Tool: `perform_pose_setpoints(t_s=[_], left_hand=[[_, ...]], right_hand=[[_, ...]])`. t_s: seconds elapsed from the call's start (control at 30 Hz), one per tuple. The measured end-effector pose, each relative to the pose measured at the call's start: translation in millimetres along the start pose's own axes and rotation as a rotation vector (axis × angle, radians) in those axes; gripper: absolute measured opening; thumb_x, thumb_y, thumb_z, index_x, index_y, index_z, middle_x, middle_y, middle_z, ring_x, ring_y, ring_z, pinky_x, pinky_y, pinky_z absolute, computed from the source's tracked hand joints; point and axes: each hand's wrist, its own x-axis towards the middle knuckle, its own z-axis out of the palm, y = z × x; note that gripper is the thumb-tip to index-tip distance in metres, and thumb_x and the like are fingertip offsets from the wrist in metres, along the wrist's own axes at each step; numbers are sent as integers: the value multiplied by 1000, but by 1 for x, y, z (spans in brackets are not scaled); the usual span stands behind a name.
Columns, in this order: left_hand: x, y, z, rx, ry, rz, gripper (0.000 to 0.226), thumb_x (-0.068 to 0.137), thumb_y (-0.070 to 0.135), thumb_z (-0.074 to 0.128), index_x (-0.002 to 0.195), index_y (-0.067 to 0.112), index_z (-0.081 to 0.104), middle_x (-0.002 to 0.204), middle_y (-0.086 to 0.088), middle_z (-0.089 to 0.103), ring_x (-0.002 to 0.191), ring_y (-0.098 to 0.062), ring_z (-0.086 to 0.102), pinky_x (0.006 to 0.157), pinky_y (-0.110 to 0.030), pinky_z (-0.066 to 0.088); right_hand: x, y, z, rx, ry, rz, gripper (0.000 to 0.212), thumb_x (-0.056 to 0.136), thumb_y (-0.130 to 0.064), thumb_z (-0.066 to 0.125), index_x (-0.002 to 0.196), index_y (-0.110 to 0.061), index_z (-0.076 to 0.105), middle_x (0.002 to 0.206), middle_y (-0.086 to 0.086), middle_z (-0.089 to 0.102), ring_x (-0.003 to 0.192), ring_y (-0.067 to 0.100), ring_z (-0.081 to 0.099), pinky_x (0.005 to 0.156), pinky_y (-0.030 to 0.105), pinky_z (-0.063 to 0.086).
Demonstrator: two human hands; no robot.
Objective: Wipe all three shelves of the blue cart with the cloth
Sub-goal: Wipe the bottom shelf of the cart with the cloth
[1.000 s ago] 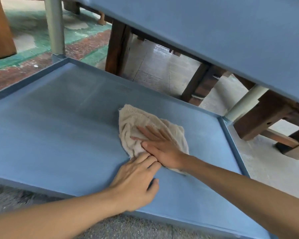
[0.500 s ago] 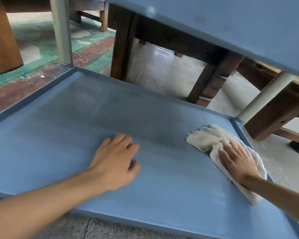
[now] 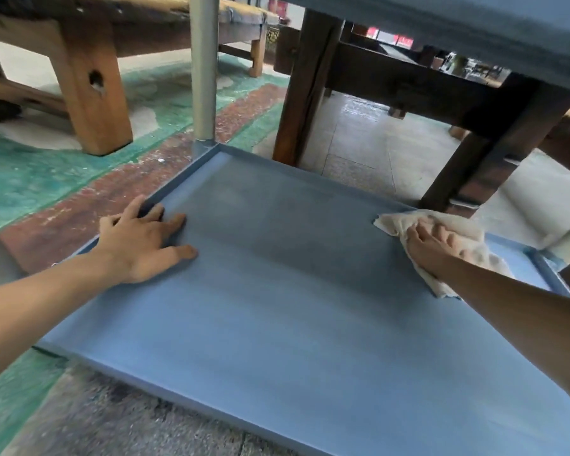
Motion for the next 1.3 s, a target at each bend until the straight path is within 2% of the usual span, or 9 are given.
perform_pose_setpoints(t_s=[0.17, 0.27, 0.4, 0.5, 0.63, 0.8, 1.07, 1.17, 1.3], left_hand=[[2, 2, 1, -62, 89, 23, 77, 73, 78, 12, 121, 40, 58, 106, 4, 51, 128, -22, 30, 86, -44, 29], [-2, 3, 0, -123, 114, -1, 79, 73, 79, 7, 106, 35, 63, 94, 5, 50, 120, -21, 32, 84, -43, 27], [-8, 6, -1, -304, 151, -31, 86, 77, 79, 3, 122, 36, 62, 132, -4, 52, 140, -19, 22, 101, -51, 24], [-10, 5, -6, -586, 228, -87, 88, 78, 82, 8, 143, 37, 47, 164, -6, 25, 151, -22, 18, 110, -53, 15], [-14, 1, -5, -646, 189, -58, 93, 75, 86, 8, 148, 37, 41, 166, -5, 16, 152, -24, 19, 117, -49, 7], [-14, -2, -7, -494, 88, -22, 84, 83, 75, 14, 148, 32, 42, 167, -3, 13, 154, -15, -2, 121, -47, -3], [-12, -11, -8, -480, 55, 36, 67, 97, 63, 31, 150, 23, 41, 167, -6, 10, 154, -19, -4, 123, -42, -6], [-10, -12, 1, -404, 46, 57, 72, 90, 67, 37, 148, 25, 43, 166, -5, 15, 154, -18, -6, 122, -42, -7], [-12, -10, 0, -280, 12, 68, 83, 85, 73, 36, 151, 23, 39, 166, -6, 16, 154, -19, -4, 123, -45, 2]], right_hand=[[-23, -95, 23, -1, 17, -266, 72, 100, -70, 11, 164, -40, 4, 175, -3, -1, 162, 24, -2, 129, 50, -2], [-46, -151, 38, 36, 15, -424, 68, 104, -64, 15, 165, -37, 6, 175, -1, 2, 162, 24, 2, 129, 51, 4], [-91, -203, 60, 59, -29, -669, 58, 106, -58, 22, 162, -44, 20, 174, -2, 13, 161, 26, 9, 128, 53, 8], [-135, -220, 72, 0, -41, -866, 48, 105, -54, 27, 150, -45, 44, 170, -2, 26, 159, 27, 18, 126, 54, 16], [-197, -208, 82, -127, -229, -1097, 53, 108, -59, 23, 159, -50, 26, 174, -11, -8, 161, 19, -13, 127, 45, -13], [-254, -160, 73, -194, -261, -1323, 51, 109, -54, 24, 160, -51, 24, 173, -15, -12, 159, 11, -19, 126, 37, -15], [-229, -15, 37, -121, -149, -1056, 50, 107, -66, 25, 155, -65, 15, 171, -27, -3, 159, 3, -11, 127, 32, -13], [-196, 65, 15, -141, 58, -741, 55, 104, -67, 21, 157, -53, 29, 171, -16, 19, 161, 8, 1, 131, 45, 3], [-175, 189, -3, -224, 112, -215, 89, 89, -84, -3, 159, -42, 34, 171, -8, 23, 161, 17, 7, 130, 47, 2]])
